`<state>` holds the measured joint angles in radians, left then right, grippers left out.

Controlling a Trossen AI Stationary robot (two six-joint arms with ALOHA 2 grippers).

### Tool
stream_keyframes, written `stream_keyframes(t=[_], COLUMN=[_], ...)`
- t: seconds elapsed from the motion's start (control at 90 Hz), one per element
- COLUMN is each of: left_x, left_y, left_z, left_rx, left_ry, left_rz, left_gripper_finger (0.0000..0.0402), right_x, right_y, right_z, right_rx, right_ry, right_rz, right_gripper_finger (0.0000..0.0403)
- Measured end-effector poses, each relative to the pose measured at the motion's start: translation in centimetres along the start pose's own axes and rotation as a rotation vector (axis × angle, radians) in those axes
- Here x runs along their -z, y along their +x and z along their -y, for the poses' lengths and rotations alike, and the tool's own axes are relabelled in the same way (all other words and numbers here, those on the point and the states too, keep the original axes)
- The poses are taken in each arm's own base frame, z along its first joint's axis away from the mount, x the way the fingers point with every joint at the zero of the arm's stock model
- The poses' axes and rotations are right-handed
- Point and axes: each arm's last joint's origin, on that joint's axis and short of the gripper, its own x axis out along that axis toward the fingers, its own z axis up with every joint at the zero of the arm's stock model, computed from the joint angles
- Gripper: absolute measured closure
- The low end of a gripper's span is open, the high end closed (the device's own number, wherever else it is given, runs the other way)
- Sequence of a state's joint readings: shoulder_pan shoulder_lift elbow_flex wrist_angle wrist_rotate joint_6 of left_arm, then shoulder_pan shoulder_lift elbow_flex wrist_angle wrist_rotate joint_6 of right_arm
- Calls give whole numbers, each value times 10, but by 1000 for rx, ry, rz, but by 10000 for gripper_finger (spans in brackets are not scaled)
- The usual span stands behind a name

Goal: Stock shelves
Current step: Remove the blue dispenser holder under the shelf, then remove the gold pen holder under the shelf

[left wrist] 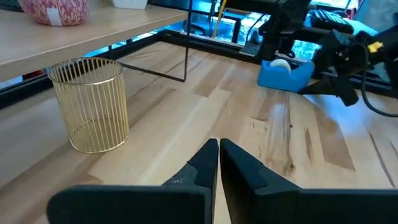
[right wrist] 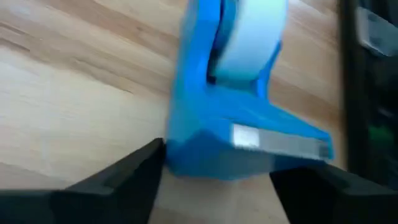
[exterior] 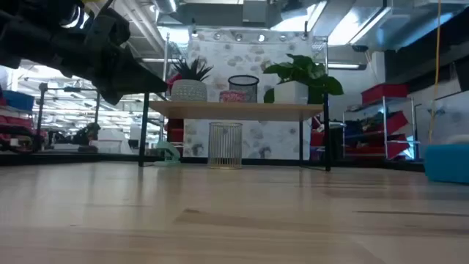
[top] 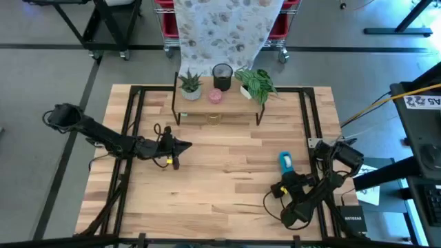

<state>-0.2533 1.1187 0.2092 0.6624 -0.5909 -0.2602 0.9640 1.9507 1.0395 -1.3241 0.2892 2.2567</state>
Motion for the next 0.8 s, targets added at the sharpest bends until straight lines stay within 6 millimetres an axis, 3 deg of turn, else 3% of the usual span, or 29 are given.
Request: stream_keyframes(t=[0.211,0.433,0.633,0.733,0.8], left_x=[0,0,1,2,4], left_y=[0,0,0,0,0], left_z=[0,0,0,0,-1], left_rx=[4,4,3,-1,-2], left_ry=[-1,1,8,12,13], left_rz=[2,-1,-5,-18,-41], left_gripper_finger=[401,401,402,401,401], right_x=[-16,-46,-83,-103,-115], right_y=[-27,-81,-122,-122,-110], right_z=[9,10,-19,-43,-62], right_rx=[-42,-182,-536,-575,-569], right_ry=[-2,-88,-192,-260,-315], right_rz=[-60,19,343,455,466], right_gripper_finger=[38,28,40,45,50])
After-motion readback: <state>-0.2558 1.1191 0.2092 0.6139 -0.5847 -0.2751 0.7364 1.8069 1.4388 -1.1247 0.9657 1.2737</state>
